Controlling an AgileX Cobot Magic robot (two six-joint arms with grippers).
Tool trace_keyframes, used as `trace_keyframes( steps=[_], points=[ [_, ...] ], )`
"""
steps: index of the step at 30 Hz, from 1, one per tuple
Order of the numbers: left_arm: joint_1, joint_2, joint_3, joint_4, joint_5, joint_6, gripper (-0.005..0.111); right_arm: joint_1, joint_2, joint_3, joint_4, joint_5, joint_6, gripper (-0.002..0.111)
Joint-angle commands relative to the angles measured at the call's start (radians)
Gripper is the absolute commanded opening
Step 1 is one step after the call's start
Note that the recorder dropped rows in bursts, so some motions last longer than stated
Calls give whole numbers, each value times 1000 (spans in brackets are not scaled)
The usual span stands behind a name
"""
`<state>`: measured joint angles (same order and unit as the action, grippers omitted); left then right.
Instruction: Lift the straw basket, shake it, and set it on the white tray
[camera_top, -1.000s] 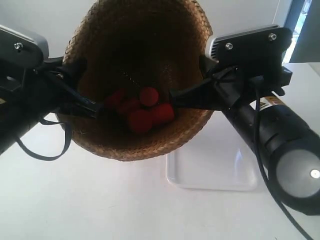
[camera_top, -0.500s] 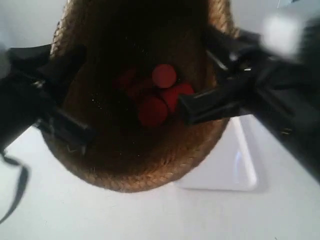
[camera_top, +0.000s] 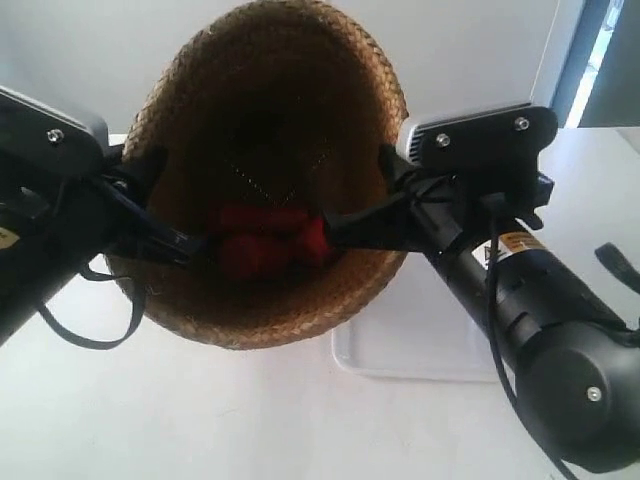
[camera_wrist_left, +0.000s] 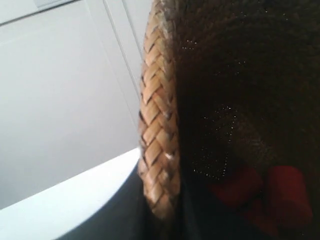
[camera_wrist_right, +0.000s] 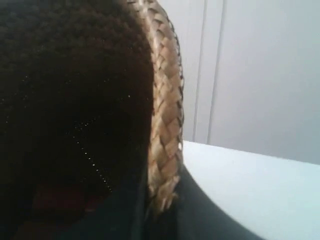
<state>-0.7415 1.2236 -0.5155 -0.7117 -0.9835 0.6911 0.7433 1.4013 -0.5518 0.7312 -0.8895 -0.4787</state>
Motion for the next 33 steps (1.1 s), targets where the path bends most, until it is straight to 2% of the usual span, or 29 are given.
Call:
trace_keyframes(
  steps=[1, 12, 15, 17, 18, 19, 20, 21, 22, 23, 24, 25, 26, 27, 28, 30, 33],
  points=[
    [1, -23, -1, 70, -17, 23, 0, -6, -44, -16, -62, -44, -31, 0],
    [1, -23, -1, 70, -17, 23, 0, -6, -44, -16, -52, -32, -84, 0],
    [-6, -34, -1, 60, -63, 53, 0, 10, -73, -16, -37, -39, -216, 0],
    [-143, -137, 24, -9, -73, 215, 0, 160, -259, -16, 100, 32, -377, 0],
    [-277, -207, 45, -28, -96, 277, 0, 275, -392, -16, 124, 48, -426, 0],
    [-396, -256, 58, -30, -99, 304, 0, 348, -467, -16, 122, 50, -434, 0],
    [-477, -266, 72, -51, -124, 347, 0, 387, -488, -4, 138, -2, -433, 0],
    [-474, -230, 73, -97, -197, 368, 0, 372, -431, 12, 153, -120, -433, 0],
    [-414, -158, 60, -143, -238, 312, 0, 300, -317, 21, 166, -233, -365, 0],
    [-307, -73, 41, -134, -238, 212, 0, 218, -186, 13, 146, -264, -302, 0],
    [-186, 14, 12, -56, -238, 98, 0, 105, -79, -7, 88, -236, -232, 0],
    [-80, 89, -22, 22, -199, 53, 0, 14, 57, -59, 4, -167, -141, 0],
    [-26, 130, -44, 58, -141, 44, 0, -32, 115, -92, 3, -118, -99, 0],
    [4, 155, -59, 27, -87, 49, 0, -41, 144, -114, 17, -72, -79, 0],
    [6, 156, -62, -38, -66, 68, 0, -41, 152, -114, 38, -36, -78, 0],
    [6, 150, -45, -93, -84, 75, 0, -33, 140, -98, 18, -42, -70, 0],
    [6, 128, -25, -33, -106, 33, 0, -15, 100, -95, 9, -63, -78, 0]
  ],
)
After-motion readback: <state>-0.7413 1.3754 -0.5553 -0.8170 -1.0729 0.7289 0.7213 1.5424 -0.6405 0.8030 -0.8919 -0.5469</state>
